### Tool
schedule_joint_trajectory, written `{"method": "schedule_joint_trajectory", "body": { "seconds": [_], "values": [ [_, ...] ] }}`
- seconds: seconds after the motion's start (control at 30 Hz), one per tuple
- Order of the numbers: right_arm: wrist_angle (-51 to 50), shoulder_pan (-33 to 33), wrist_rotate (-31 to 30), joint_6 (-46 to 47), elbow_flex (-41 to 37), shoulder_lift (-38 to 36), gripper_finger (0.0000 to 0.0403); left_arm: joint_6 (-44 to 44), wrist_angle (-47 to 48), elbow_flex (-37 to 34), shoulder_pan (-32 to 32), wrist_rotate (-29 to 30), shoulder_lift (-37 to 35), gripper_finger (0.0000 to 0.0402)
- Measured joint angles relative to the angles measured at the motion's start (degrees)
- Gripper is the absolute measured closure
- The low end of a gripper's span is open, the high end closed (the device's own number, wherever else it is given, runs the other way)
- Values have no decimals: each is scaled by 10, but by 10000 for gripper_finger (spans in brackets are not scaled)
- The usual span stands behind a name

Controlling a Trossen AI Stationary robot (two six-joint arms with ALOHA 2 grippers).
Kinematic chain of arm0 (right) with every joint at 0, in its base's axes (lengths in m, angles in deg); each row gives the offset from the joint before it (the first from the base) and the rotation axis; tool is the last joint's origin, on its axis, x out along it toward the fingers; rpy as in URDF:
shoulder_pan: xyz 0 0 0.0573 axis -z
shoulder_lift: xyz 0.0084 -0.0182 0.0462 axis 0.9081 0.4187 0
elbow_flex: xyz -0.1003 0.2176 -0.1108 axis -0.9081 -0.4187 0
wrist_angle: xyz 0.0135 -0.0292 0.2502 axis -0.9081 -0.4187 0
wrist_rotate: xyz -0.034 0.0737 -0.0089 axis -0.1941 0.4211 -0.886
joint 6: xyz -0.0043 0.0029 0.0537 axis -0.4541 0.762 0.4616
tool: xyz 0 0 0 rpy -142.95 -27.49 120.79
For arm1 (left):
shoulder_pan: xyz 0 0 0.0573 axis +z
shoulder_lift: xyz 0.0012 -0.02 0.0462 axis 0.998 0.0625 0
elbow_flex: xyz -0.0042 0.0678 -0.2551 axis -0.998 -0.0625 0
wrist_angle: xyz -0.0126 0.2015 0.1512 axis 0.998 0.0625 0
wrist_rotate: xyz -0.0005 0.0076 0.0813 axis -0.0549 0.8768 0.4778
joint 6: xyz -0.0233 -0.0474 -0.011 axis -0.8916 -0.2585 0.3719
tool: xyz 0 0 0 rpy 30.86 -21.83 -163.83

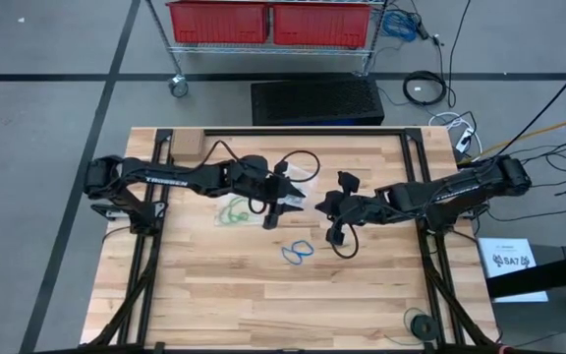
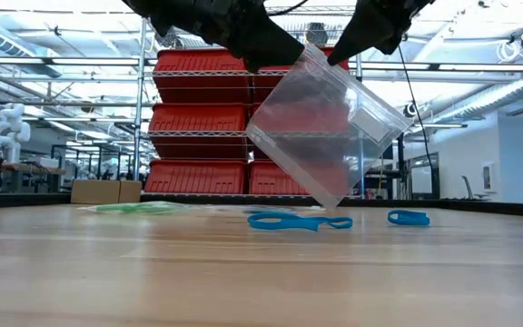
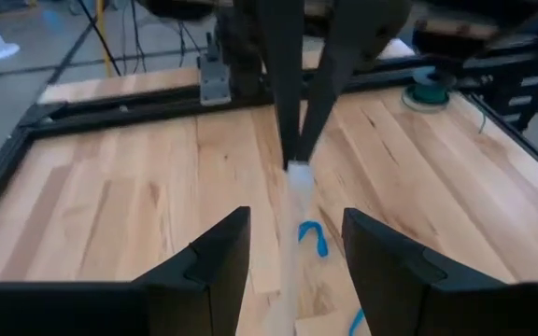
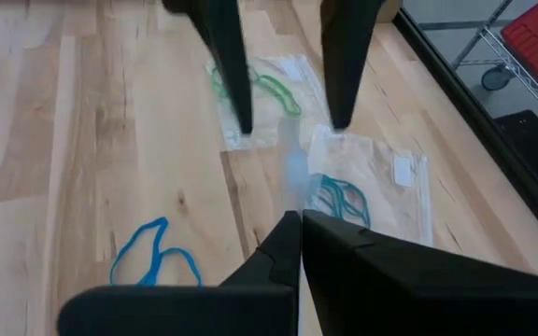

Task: Sort rubber bands
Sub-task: Open the right transparent zip bag

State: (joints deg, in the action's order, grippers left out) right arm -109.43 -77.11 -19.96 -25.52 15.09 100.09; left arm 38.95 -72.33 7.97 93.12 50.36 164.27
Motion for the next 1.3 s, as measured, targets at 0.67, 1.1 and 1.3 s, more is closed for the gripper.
{"method": "schedule_joint_trajectory", "body": {
  "seconds": [0.67, 1.1, 1.3],
  "values": [
    [-8, 0, 16, 1, 0, 0, 403, -2, 23, 24, -2, -1, 32, 230],
    [-8, 0, 17, 0, 0, 0, 403, 21, 18, 24, -5, 2, 32, 393],
    [-8, 0, 27, 2, 0, 0, 403, 31, 17, 24, -5, 3, 32, 398]
  ]
}}
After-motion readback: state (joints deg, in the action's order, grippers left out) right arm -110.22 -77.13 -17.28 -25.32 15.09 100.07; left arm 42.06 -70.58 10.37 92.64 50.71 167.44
